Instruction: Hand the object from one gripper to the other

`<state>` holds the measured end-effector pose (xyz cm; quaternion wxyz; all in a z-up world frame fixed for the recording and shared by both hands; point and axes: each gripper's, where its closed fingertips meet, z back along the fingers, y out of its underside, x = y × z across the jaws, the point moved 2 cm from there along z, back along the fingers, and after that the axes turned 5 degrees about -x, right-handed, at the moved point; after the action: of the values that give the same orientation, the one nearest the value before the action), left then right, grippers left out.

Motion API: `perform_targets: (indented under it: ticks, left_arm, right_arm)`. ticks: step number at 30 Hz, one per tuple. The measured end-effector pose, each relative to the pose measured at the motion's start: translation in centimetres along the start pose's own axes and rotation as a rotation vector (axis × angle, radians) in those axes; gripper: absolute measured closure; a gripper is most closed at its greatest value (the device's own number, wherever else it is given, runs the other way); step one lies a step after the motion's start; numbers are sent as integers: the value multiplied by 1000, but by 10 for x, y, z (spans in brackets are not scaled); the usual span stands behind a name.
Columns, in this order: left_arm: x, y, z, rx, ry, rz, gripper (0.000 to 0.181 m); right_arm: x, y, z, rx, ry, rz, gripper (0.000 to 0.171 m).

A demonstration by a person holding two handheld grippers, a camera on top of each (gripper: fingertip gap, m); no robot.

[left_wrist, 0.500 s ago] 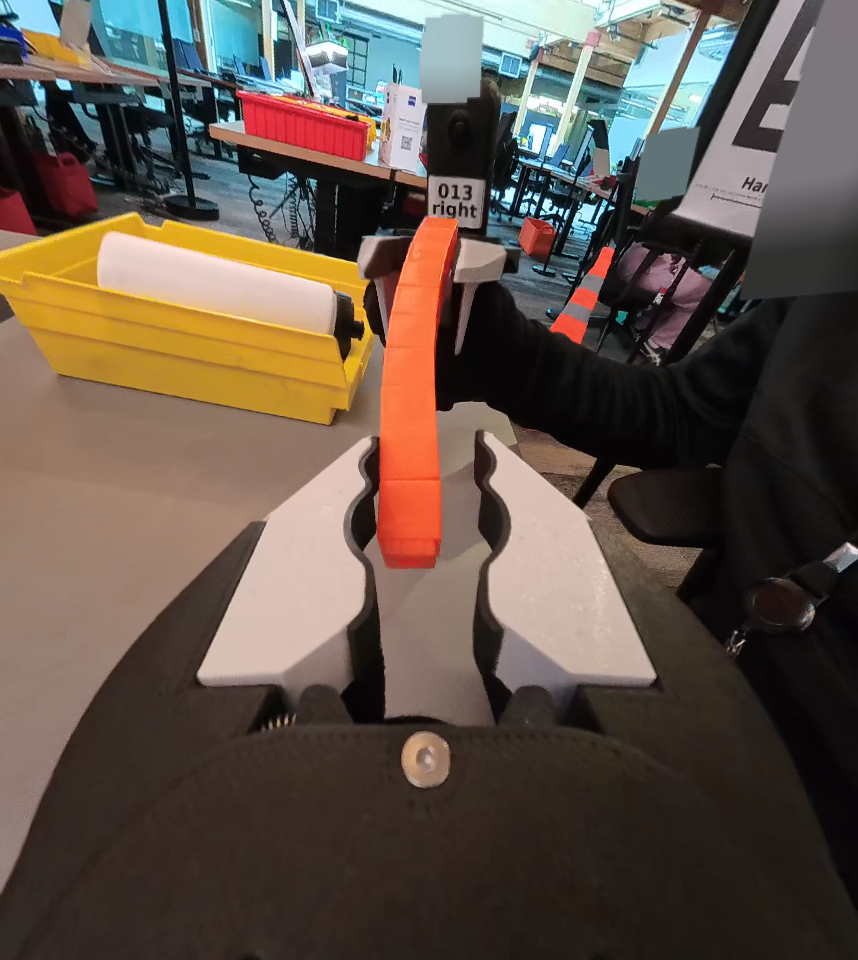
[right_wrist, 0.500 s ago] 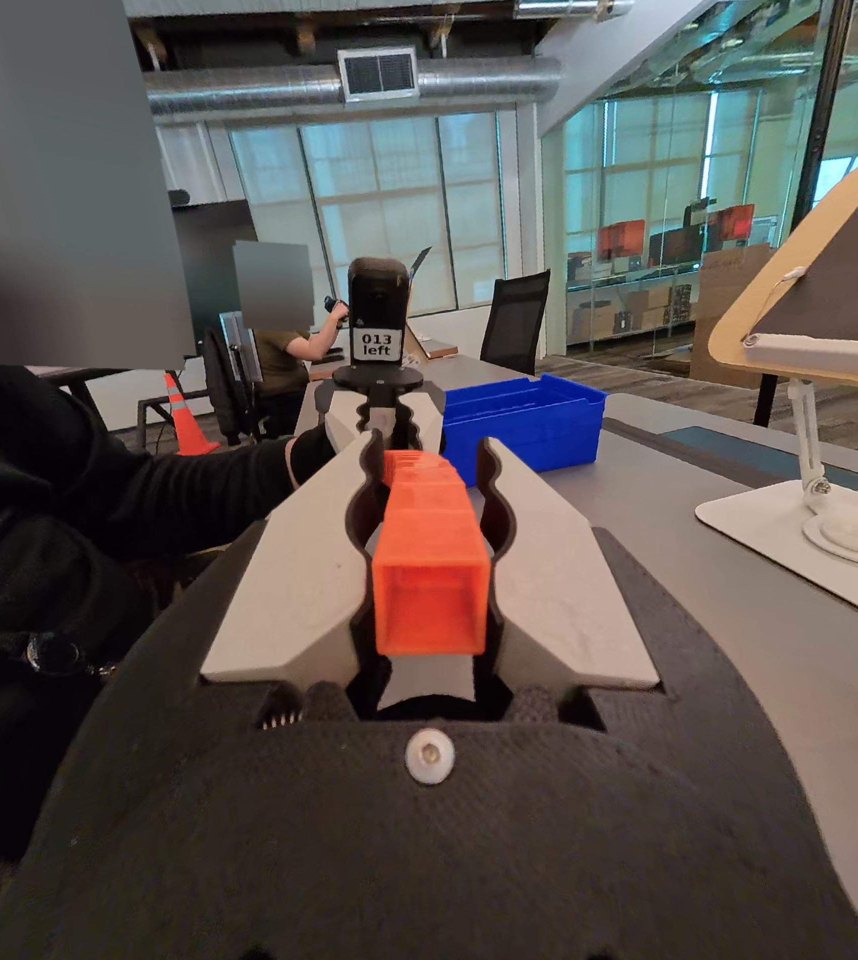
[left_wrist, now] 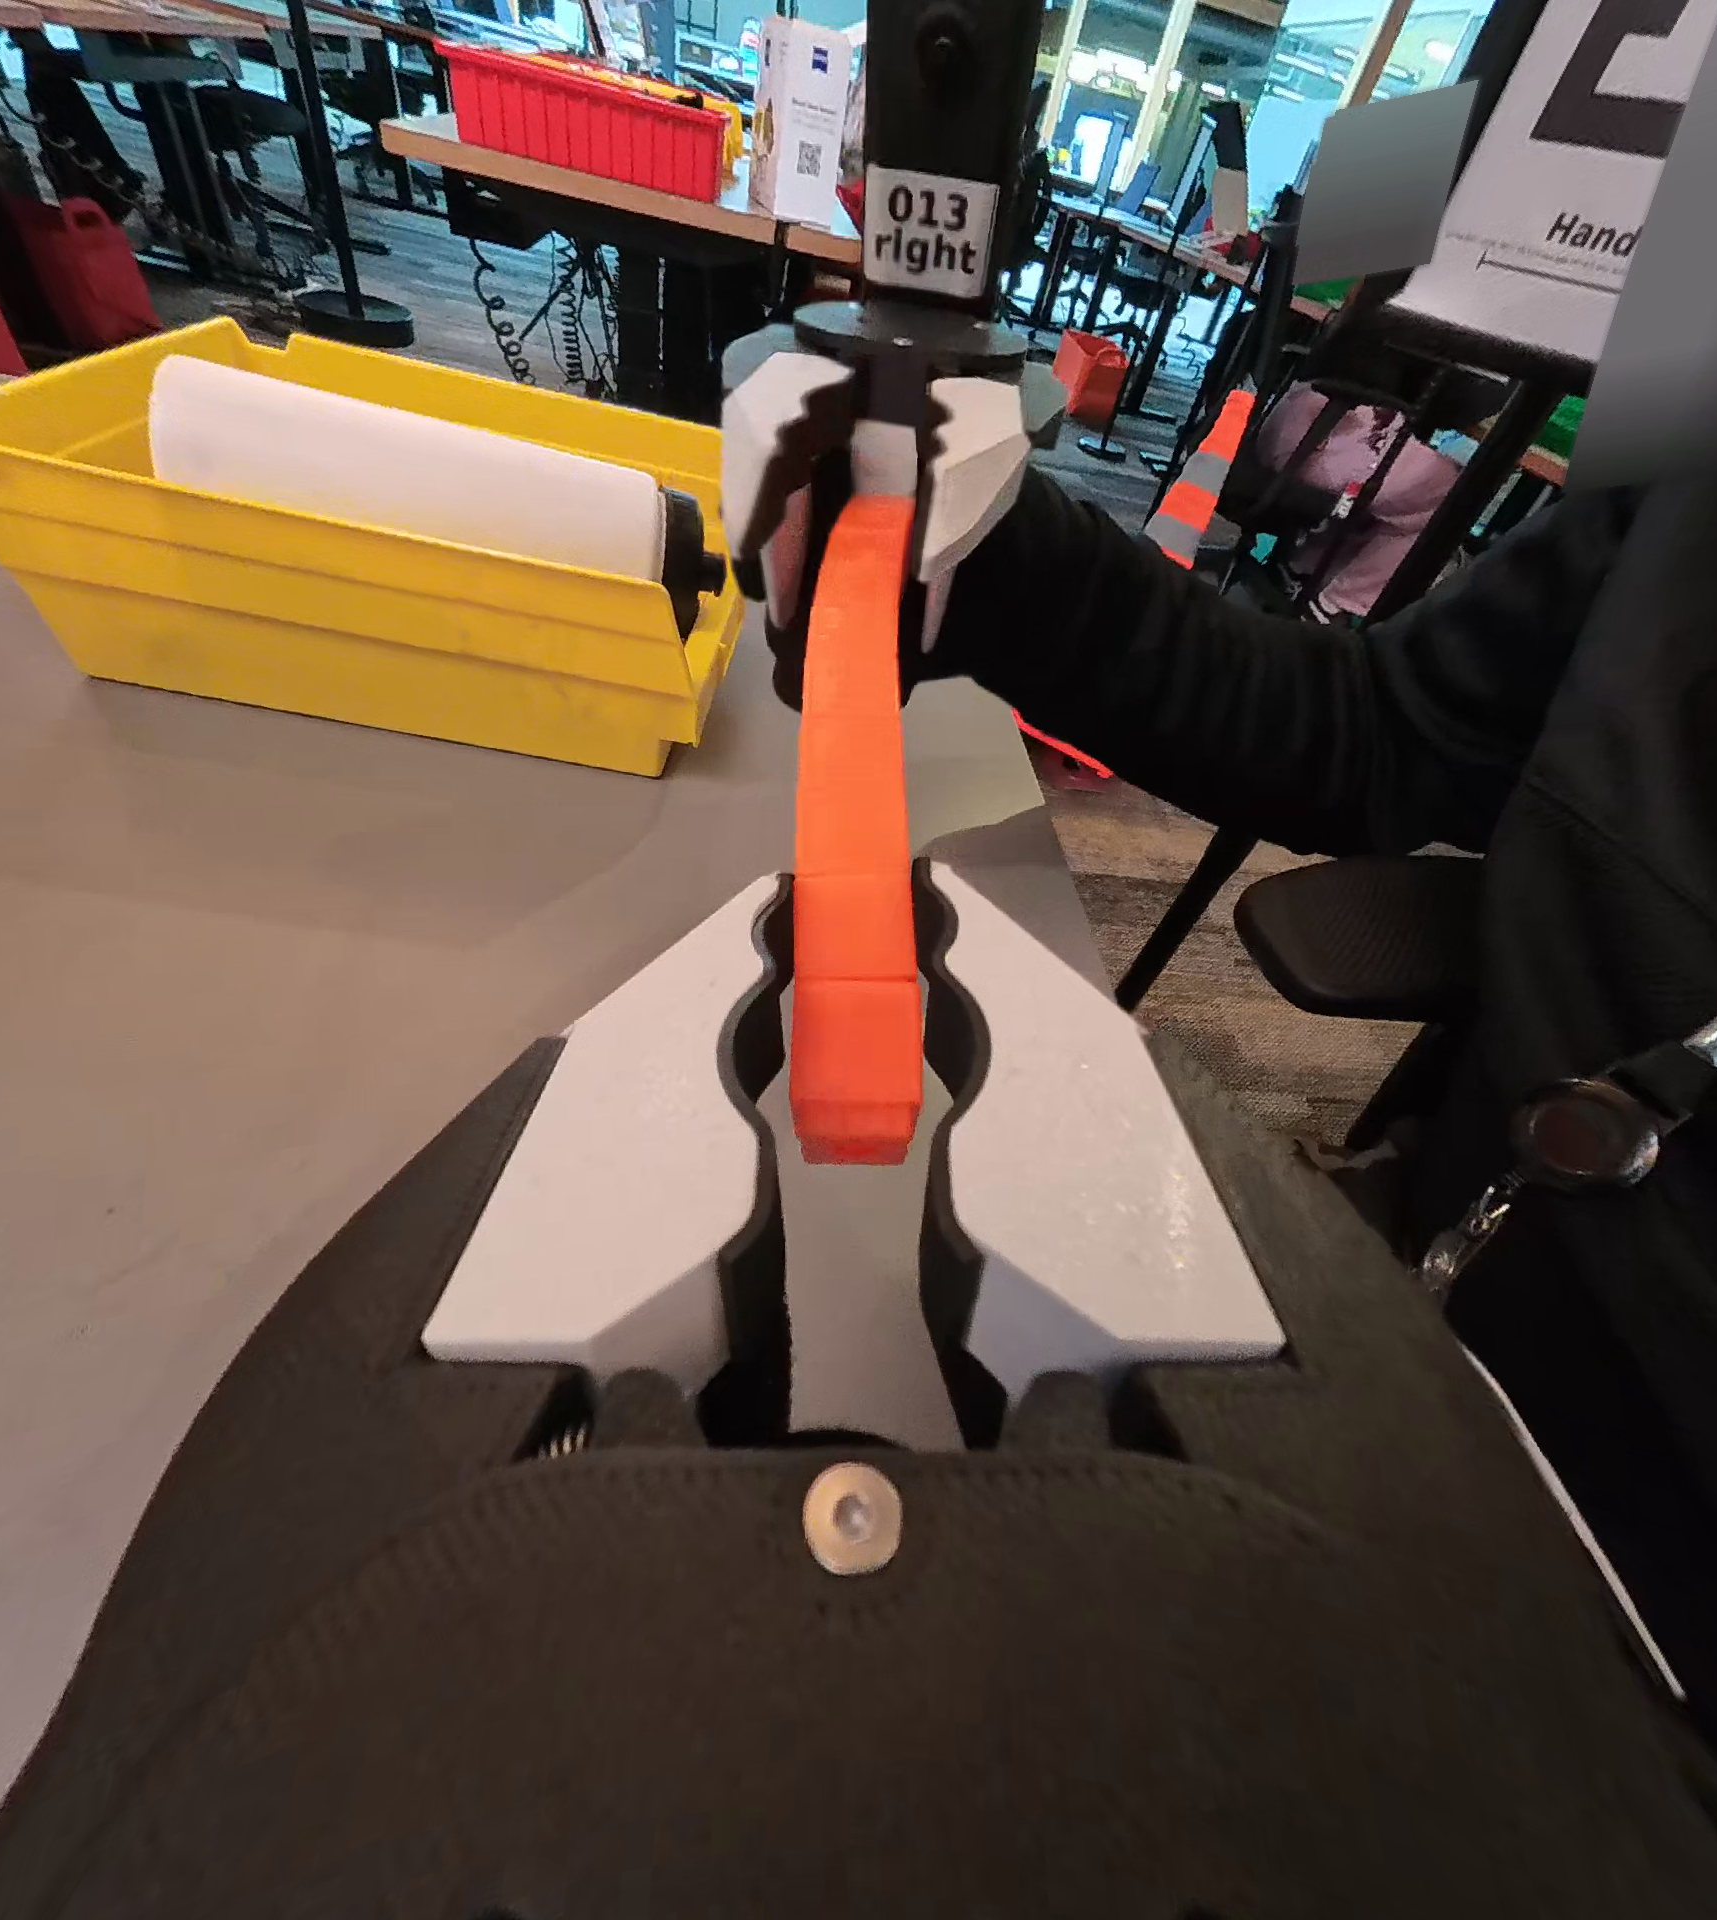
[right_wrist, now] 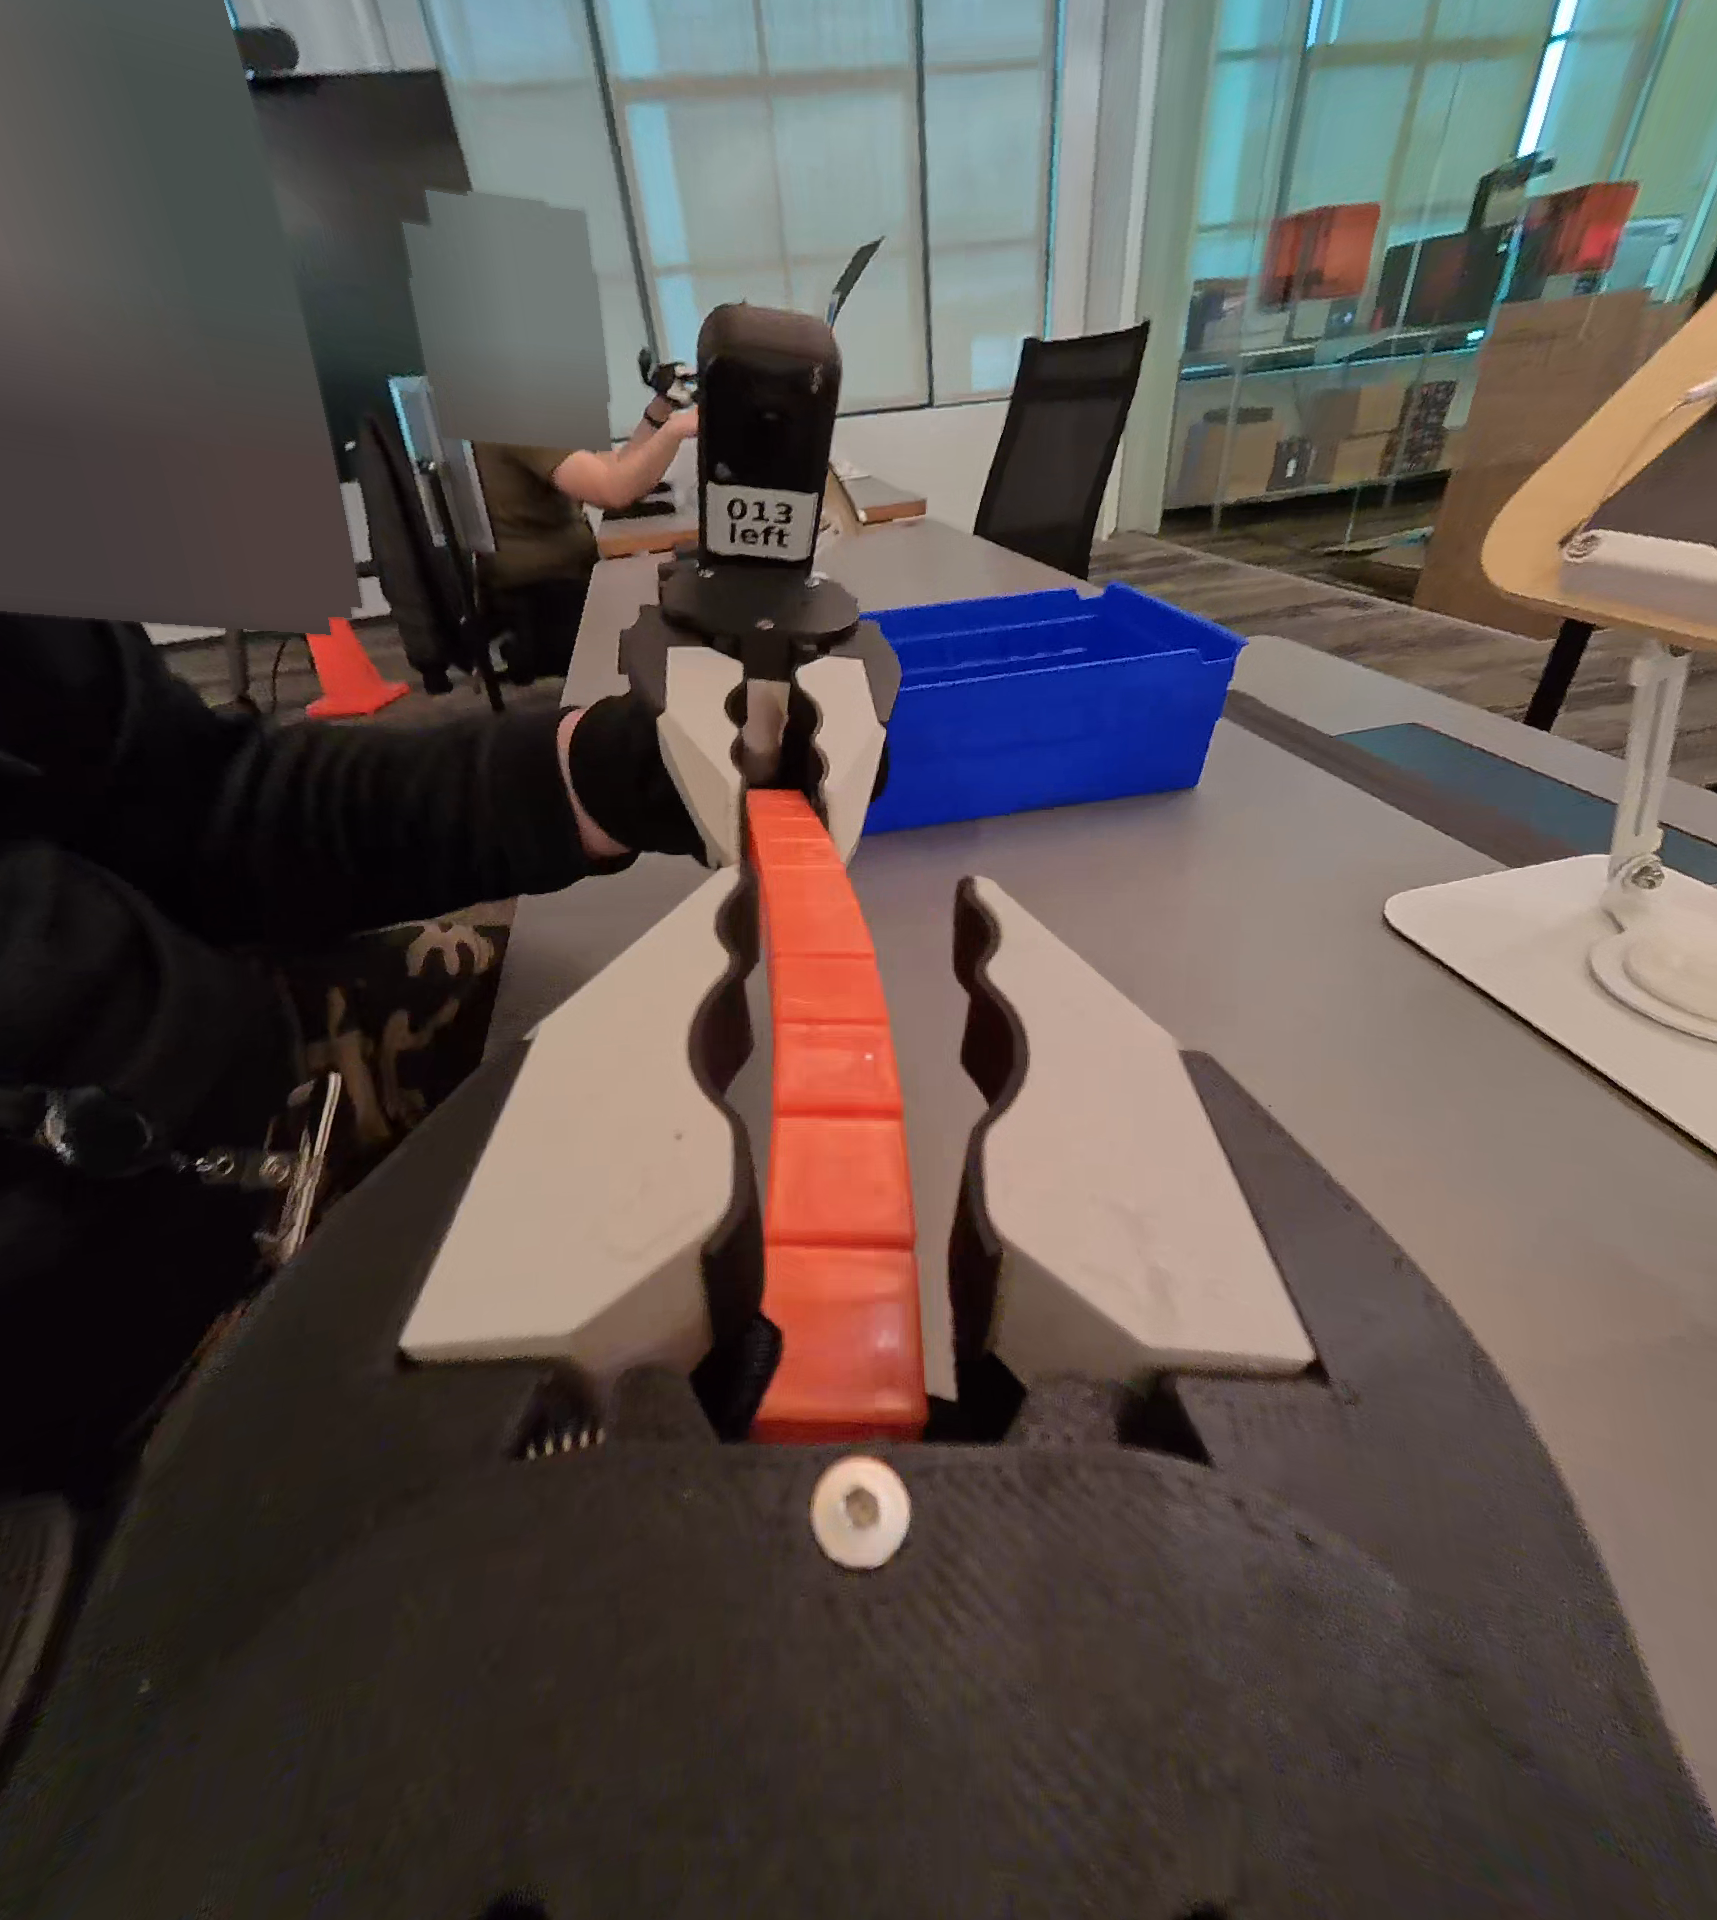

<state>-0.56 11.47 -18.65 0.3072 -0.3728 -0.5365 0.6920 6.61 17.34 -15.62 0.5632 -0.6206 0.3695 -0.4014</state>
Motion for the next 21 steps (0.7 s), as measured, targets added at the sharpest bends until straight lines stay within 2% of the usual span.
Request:
perform_targets:
  ticks: [2, 5, 8, 12, 15, 21]
  left_arm:
    - [-1, -1, 1, -4, 5, -3, 162]
    - [0, 1, -1, 10, -7, -4, 161]
    - [-2, 1, -2, 18, -4, -10, 161]
    - [-2, -9, 2, 63, -13, -43, 161]
    - [-3, -19, 6, 149, -23, -87, 161]
    - [-2, -29, 11, 367, -37, -169, 162]
  right_arm:
    - [1, 2, 2, 23, -18, -9, 146]
    - [1, 12, 4, 20, -27, -44, 152]
    - [2, 17, 4, -7, -33, -90, 142]
    - [9, 34, -4, 81, -46, -32, 134]
    - [9, 44, -10, 154, -33, 41, 146]
    - [9, 64, -20, 297, -34, 139, 151]
